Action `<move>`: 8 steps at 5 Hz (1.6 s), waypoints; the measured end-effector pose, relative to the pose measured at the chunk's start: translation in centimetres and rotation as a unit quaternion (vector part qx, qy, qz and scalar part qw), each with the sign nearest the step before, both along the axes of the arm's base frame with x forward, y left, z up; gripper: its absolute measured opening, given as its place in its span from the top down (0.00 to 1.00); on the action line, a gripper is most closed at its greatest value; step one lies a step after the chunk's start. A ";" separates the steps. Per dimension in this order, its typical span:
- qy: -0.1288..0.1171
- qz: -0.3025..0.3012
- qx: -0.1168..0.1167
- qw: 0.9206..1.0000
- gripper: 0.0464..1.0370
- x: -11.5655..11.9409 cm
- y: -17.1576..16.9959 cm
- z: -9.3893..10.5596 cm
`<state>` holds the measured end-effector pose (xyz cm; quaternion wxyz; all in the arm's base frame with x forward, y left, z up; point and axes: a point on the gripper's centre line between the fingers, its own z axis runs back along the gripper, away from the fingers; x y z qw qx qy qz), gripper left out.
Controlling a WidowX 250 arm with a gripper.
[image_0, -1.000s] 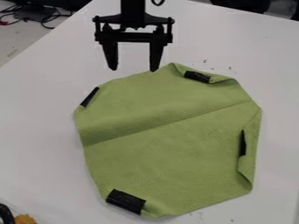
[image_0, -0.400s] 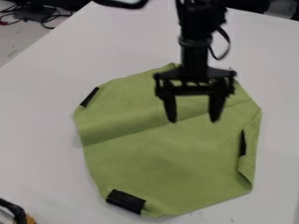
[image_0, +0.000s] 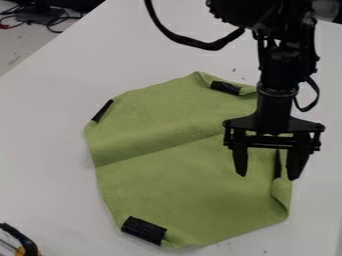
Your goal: Fold the cloth from bottom right to top left.
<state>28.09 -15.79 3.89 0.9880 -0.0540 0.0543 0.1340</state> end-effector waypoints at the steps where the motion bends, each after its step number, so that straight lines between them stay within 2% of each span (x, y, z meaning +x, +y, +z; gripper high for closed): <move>1: 0.004 -0.025 0.009 1.000 0.04 0.4 -0.9 -1.5; 3: 0.002 -0.043 0.006 0.999 0.04 1.7 -1.6 -2.9; 4: -0.002 -0.045 0.007 0.999 0.04 1.9 -1.8 -2.7; 5: 0.002 -0.053 0.012 0.998 0.09 1.9 -2.3 -3.0; 6: 0.004 -0.055 0.015 0.998 0.37 2.1 -2.4 -3.3; 7: 0.014 -0.051 0.035 0.998 0.67 2.4 -2.6 -3.6; 8: 0.010 -0.044 0.037 0.998 0.87 2.4 -2.7 -3.6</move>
